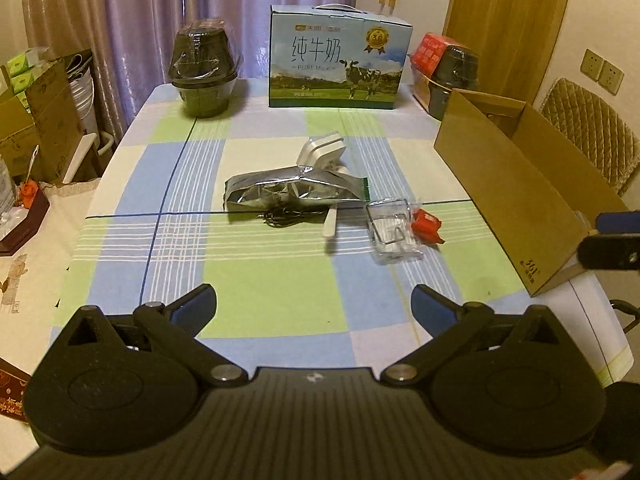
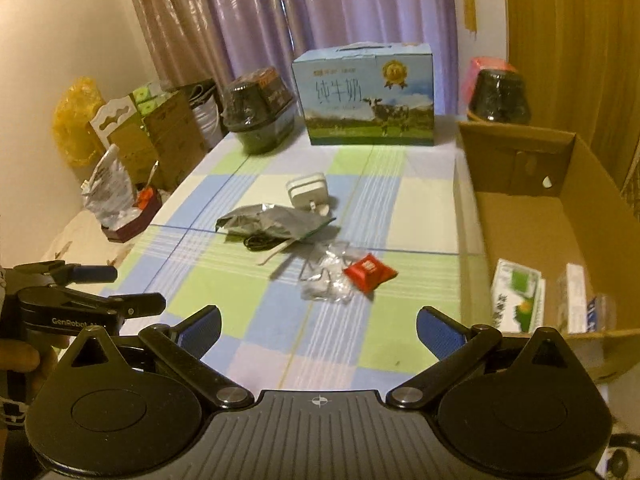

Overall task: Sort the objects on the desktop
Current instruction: 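Move the left tool toward the clear plastic bag while the right approaches the red packet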

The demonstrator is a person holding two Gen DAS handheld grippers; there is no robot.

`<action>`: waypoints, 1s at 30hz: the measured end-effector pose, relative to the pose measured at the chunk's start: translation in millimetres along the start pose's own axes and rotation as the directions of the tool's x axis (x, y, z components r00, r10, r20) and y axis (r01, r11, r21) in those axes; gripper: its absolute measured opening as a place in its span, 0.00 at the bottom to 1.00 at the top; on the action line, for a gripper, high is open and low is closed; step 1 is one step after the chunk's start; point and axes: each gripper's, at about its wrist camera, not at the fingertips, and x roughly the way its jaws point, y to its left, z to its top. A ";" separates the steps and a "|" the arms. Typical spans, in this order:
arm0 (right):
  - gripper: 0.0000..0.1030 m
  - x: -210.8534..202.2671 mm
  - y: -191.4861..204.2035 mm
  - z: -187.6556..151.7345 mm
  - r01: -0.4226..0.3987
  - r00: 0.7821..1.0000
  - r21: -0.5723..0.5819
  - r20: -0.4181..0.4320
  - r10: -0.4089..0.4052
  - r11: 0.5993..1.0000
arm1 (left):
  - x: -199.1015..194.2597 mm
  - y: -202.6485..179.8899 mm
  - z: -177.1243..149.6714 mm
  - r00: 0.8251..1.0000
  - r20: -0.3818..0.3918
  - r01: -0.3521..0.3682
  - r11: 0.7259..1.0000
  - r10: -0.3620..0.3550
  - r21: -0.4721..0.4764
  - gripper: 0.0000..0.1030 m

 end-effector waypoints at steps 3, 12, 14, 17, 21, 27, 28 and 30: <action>0.98 15.0 2.5 -6.9 0.008 1.000 0.019 -0.006 -0.008 1.000 | 6.8 4.9 -3.1 1.000 -0.005 0.016 1.000 -0.016 -0.008 0.99; 0.92 72.1 -0.7 -27.0 0.104 0.994 0.047 0.023 -0.105 0.993 | 58.9 11.4 -14.1 0.999 -0.043 0.022 1.000 -0.021 0.014 0.98; 0.82 84.3 -2.2 -30.3 0.125 0.991 0.034 0.032 -0.126 0.992 | 72.5 7.4 -14.8 0.998 -0.047 0.030 0.999 -0.028 0.043 0.97; 0.73 100.2 -3.7 -32.0 0.162 0.986 -0.007 0.049 -0.161 0.987 | 90.5 0.3 -14.9 0.998 -0.051 0.049 0.996 -0.045 0.078 0.90; 0.71 119.7 -13.0 -28.1 0.165 0.986 -0.006 0.037 -0.165 0.986 | 109.5 -9.8 -13.5 0.996 -0.042 0.081 0.991 -0.077 0.104 0.85; 0.59 141.0 -31.3 -11.6 0.179 0.982 0.030 0.048 -0.181 0.983 | 128.8 -24.3 -6.1 0.988 -0.034 0.155 0.983 -0.152 0.097 0.74; 0.57 143.2 -34.2 -9.6 0.181 0.982 0.040 0.046 -0.182 0.983 | 131.8 -26.9 -4.7 0.986 -0.034 0.164 0.981 -0.161 0.099 0.70; 0.56 145.4 -37.7 -6.4 0.180 0.982 0.054 0.047 -0.183 0.982 | 138.8 -32.0 -1.6 0.985 -0.031 0.175 0.979 -0.172 0.104 0.67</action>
